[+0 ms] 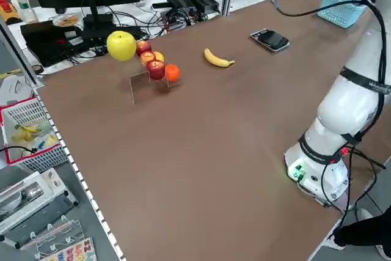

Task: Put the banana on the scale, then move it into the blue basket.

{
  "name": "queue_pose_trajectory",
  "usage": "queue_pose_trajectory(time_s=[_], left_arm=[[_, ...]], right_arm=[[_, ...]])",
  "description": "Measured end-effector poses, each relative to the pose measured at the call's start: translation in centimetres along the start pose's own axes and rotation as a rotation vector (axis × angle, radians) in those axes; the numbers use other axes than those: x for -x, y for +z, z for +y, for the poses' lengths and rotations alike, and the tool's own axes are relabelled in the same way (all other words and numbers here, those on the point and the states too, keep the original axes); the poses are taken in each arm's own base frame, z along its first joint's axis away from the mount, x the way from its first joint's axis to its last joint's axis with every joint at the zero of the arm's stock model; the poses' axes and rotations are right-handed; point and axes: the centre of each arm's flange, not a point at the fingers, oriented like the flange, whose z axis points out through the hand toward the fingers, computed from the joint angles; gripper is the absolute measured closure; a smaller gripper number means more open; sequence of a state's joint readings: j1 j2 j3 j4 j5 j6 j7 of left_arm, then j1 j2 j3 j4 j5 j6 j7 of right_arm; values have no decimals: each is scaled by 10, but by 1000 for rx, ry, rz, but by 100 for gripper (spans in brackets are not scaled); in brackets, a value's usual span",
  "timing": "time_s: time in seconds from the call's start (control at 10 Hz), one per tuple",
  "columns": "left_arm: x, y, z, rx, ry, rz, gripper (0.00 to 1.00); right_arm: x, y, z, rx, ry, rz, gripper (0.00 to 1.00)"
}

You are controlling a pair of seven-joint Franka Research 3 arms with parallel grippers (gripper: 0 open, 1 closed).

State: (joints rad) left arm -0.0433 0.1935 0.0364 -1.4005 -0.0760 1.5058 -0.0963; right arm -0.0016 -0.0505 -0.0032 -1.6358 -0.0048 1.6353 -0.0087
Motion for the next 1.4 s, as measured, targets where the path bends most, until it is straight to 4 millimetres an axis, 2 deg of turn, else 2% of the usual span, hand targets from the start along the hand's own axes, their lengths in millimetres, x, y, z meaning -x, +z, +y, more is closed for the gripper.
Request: queue_pose_trajectory(time_s=[0.3, 0.4, 0.6, 0.9, 1.2, 1.4], left_arm=[[-36, 92, 52, -24, -82, -60, 1], [-43, 116, 56, -28, -126, -62, 2], [-50, 159, 45, -24, -184, -38, 4], [-43, 234, 38, -18, -196, 3, 4], [-35, 309, 63, -6, -164, 28, 5], [-37, 343, 70, -5, -155, 23, 7]], right_arm=[[0, 0, -1, 0, -2, 0, 0], [0, 0, -1, 0, 5, -1, 0], [0, 0, -2, 1, 32, 2, 0], [-2, -2, -2, 4, 64, 18, 0], [-4, -7, -1, 15, 102, 43, 0], [-4, -7, -8, 26, 92, 45, 0]])
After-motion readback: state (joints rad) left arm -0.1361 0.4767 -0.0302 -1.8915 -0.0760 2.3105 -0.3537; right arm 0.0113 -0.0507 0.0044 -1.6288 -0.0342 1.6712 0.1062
